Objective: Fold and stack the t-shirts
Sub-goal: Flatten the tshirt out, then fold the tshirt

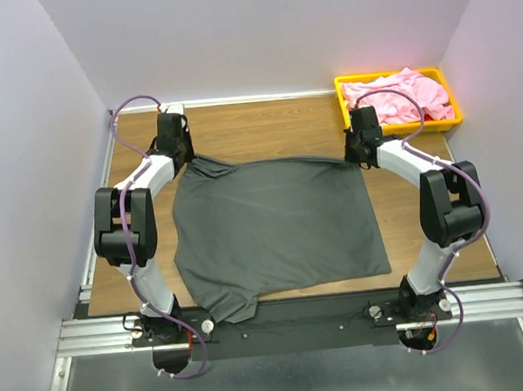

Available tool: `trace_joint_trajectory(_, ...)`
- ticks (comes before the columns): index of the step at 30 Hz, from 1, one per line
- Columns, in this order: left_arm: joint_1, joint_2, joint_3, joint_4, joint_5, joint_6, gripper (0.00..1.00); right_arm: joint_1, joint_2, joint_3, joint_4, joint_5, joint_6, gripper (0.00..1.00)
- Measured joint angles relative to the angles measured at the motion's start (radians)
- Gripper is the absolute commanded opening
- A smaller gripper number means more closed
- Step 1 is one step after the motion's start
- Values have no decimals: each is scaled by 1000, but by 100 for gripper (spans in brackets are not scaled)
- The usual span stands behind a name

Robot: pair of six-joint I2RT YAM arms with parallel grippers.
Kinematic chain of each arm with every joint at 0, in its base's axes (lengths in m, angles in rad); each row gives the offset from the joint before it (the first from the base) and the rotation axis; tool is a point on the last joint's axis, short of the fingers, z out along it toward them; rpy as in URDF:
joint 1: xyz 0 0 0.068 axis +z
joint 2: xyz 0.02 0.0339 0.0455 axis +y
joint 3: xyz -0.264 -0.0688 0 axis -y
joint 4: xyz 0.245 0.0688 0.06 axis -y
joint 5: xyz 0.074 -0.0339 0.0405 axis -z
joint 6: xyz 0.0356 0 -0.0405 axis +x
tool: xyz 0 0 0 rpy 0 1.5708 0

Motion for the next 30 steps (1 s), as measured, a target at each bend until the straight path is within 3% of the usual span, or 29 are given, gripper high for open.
trace_joint_trajectory(9,0,23,68,47,81,-41,0,-42,129,69,73,5,-10,1)
trace_joint_trajectory(30,0,23,110,-57,118,-145,0,-106,154,142,92,-29,-55,1)
